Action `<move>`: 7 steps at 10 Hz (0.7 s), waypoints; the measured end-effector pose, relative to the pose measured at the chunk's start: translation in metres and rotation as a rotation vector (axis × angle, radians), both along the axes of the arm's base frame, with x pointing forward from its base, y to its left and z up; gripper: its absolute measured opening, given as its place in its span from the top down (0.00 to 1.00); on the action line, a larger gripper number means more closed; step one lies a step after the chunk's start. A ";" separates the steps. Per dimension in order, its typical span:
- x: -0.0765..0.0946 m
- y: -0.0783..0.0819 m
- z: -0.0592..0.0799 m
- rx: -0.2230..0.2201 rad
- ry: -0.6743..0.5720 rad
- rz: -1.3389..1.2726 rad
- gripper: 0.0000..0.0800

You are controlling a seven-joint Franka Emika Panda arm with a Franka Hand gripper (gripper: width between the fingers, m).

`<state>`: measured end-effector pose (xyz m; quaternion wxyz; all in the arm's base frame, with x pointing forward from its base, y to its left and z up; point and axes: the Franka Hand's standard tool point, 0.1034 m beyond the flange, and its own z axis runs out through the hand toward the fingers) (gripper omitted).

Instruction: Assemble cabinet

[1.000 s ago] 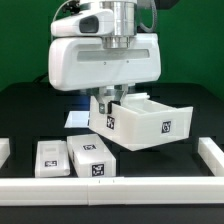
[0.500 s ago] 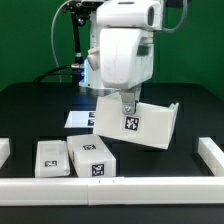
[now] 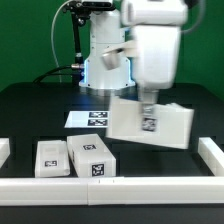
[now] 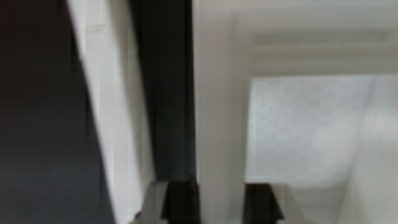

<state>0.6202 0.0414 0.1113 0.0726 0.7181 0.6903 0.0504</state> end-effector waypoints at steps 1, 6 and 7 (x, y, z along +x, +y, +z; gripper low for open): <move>0.006 0.003 0.002 0.002 -0.019 0.019 0.89; 0.011 0.011 -0.009 0.002 -0.012 0.022 0.89; 0.012 0.007 -0.018 -0.003 -0.005 0.052 0.89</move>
Offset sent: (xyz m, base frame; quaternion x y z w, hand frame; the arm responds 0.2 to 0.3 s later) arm 0.0000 0.0000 0.0000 0.0000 0.0000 0.0000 1.0000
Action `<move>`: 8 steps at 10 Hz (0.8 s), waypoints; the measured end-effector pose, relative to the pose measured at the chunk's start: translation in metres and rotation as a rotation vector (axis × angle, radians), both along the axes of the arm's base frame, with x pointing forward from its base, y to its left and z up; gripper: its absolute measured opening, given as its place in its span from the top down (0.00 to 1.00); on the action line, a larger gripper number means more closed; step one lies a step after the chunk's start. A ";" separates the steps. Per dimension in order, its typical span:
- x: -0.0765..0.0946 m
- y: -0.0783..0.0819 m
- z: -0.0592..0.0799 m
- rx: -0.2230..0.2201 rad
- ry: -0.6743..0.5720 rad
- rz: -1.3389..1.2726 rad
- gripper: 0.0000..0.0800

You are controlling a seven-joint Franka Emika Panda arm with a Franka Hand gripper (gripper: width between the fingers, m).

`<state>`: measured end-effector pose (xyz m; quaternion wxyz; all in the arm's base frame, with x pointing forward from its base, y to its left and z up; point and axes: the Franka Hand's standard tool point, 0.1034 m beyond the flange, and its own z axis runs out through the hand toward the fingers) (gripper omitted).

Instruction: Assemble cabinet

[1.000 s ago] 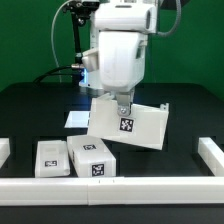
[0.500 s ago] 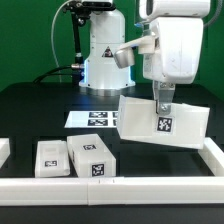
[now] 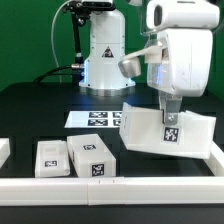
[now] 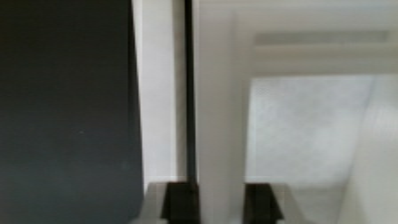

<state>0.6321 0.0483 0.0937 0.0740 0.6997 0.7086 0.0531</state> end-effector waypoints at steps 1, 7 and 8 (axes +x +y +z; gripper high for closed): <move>-0.001 -0.004 -0.011 -0.003 0.014 0.008 0.89; 0.001 0.000 -0.023 0.002 0.016 0.005 0.89; 0.004 0.008 -0.029 0.006 0.018 0.013 0.89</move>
Offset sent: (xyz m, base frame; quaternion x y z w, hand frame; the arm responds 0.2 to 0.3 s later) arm 0.0000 0.0000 0.0000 0.0000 0.0000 0.0000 1.0000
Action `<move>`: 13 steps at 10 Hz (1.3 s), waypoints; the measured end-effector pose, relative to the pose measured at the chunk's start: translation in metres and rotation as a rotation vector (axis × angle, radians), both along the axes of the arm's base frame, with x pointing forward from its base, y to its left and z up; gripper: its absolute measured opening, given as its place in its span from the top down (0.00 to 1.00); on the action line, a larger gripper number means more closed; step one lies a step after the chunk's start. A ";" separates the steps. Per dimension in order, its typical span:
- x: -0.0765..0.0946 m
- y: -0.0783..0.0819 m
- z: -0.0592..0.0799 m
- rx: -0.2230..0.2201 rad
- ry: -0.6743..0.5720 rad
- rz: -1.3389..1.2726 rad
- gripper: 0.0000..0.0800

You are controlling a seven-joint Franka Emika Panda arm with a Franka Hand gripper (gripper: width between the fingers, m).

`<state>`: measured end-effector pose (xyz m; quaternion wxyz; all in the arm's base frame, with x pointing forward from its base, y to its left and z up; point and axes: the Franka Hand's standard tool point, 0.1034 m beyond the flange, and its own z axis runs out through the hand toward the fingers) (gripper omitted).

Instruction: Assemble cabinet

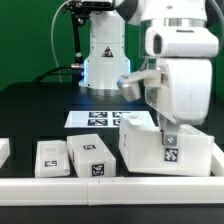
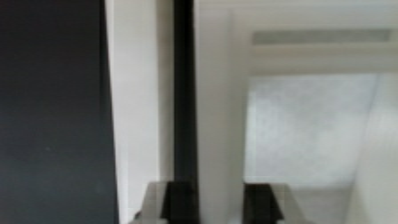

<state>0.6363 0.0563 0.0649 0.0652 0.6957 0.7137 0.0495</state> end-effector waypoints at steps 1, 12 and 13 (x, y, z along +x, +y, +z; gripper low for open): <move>0.003 0.003 -0.004 0.001 0.000 0.011 0.89; 0.020 0.013 -0.017 0.004 0.012 0.007 0.88; 0.021 0.013 -0.021 0.001 0.015 0.024 0.87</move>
Offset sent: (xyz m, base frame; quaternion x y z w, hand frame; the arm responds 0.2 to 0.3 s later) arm 0.0298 0.0275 0.0042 -0.0592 0.0028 -0.0199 0.9980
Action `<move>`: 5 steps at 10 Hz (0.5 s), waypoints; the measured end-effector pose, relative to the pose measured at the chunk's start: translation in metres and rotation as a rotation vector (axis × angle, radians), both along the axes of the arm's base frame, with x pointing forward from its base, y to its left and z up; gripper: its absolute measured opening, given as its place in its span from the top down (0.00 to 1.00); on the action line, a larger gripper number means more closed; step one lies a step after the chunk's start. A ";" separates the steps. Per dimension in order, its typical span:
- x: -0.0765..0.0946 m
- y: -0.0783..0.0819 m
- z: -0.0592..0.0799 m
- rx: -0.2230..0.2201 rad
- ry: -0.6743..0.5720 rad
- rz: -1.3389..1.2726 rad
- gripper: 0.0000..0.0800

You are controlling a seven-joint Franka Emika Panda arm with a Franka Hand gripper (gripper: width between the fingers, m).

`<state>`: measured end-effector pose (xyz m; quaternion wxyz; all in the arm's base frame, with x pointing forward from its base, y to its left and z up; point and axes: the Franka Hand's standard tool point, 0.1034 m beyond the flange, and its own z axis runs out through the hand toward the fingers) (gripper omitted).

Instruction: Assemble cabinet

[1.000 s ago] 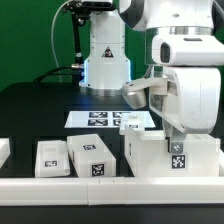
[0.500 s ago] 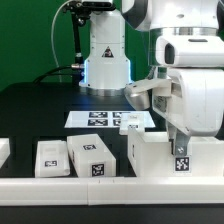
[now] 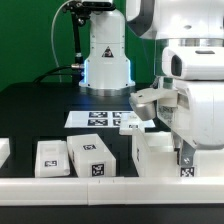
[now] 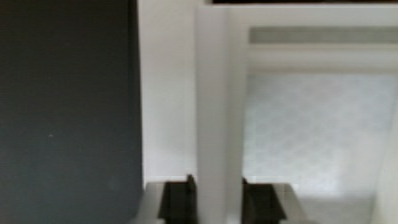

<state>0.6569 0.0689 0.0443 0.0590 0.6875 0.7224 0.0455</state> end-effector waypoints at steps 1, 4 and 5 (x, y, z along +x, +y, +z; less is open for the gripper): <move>0.000 0.000 -0.001 0.000 0.005 0.005 0.87; 0.000 -0.001 -0.001 0.000 0.007 -0.003 0.78; 0.000 -0.001 0.001 0.000 0.005 -0.003 0.54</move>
Offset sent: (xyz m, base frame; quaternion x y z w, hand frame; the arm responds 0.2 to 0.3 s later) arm 0.0000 0.0000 0.0000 0.0000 0.0000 0.0000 1.0000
